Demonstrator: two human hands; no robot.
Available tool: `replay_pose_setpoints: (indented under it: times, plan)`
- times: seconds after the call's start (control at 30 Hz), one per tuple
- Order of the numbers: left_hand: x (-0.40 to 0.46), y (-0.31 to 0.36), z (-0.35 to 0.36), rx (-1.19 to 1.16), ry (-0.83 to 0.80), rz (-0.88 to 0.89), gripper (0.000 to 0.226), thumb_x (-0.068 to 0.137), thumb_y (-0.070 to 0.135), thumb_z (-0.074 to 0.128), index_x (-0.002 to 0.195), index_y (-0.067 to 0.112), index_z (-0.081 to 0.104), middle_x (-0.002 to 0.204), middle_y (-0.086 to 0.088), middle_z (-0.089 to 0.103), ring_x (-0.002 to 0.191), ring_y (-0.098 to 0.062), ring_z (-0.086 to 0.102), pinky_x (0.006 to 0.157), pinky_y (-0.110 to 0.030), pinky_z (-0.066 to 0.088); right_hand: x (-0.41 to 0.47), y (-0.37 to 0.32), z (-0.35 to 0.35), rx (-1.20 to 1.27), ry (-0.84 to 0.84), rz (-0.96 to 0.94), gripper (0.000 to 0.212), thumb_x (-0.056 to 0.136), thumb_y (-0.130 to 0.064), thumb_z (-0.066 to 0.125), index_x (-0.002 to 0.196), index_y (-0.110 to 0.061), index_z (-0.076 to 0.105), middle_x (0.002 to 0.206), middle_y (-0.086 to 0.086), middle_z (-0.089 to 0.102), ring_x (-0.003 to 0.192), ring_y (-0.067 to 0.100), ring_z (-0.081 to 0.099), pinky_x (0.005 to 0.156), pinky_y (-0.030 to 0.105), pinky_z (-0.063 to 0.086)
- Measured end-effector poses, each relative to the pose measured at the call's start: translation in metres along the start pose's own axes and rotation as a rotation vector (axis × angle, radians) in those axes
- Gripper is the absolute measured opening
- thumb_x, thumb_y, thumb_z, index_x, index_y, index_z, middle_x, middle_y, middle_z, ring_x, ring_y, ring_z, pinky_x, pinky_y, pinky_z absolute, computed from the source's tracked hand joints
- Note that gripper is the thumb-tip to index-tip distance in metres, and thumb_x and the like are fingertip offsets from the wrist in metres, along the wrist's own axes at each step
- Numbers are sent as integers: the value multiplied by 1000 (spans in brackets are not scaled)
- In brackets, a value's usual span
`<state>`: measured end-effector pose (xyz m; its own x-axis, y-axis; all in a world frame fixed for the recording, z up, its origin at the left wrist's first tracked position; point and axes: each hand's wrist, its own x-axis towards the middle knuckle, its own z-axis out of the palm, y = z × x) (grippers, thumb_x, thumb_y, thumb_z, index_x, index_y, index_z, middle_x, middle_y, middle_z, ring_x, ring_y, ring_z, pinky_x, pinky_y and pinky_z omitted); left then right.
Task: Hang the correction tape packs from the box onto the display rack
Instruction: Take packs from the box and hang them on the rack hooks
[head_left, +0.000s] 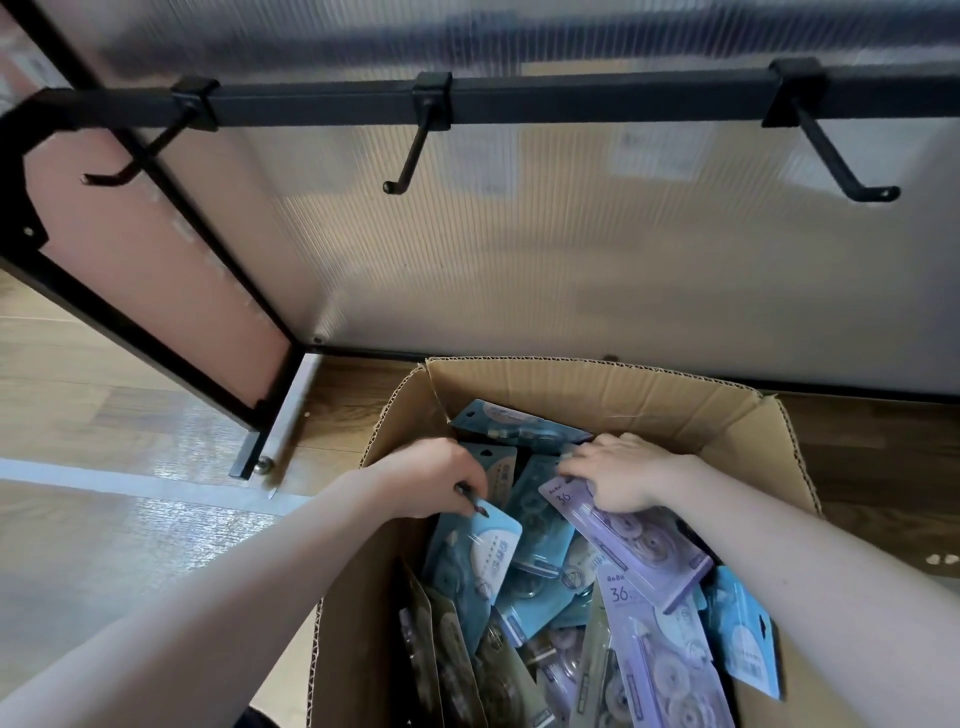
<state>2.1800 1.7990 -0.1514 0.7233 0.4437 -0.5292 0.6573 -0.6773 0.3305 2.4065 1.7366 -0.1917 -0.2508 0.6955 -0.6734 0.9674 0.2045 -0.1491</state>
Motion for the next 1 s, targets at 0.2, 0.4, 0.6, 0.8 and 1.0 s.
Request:
replay_pose_setpoints:
  times: [0.2, 0.4, 0.6, 0.8, 1.0]
  plan:
    - [-5, 6, -6, -36, -41, -14, 17, 80, 35, 68, 93, 23, 71, 90, 10, 61, 86, -7, 50, 74, -23, 42, -13, 6, -3, 123, 126, 11, 33, 83, -21, 50, 117, -23, 52, 120, -1, 50, 115, 20, 44, 91, 32, 34]
    - [-13, 15, -16, -24, 26, -60, 19, 81, 37, 67, 95, 24, 70, 99, 6, 66, 81, -8, 50, 64, -20, 34, -40, 15, -27, 236, 182, 38, 25, 80, -28, 65, 104, -25, 61, 103, -4, 58, 97, 18, 51, 75, 30, 41]
    - [-61, 45, -48, -53, 106, -116, 16, 86, 35, 62, 98, 26, 69, 101, 8, 67, 95, -15, 60, 77, -24, 46, -108, -6, -60, 311, 284, 92, 11, 87, -27, 57, 91, -24, 67, 84, -9, 54, 88, 17, 53, 67, 28, 36]
    - [-130, 89, -120, -75, 238, -105, 20, 91, 31, 56, 104, 24, 68, 108, 11, 66, 100, -10, 57, 74, -21, 41, -198, -33, -111, 269, 485, 214, 20, 95, -29, 48, 93, -23, 67, 92, -4, 58, 90, 17, 54, 66, 28, 34]
    - [-203, 131, -203, -55, 326, -148, 20, 91, 33, 54, 103, 24, 68, 102, 7, 67, 93, -14, 59, 71, -24, 42, -287, -64, -180, 269, 573, 272, 23, 97, -31, 44, 88, -22, 64, 85, -6, 54, 80, 12, 47, 63, 26, 31]
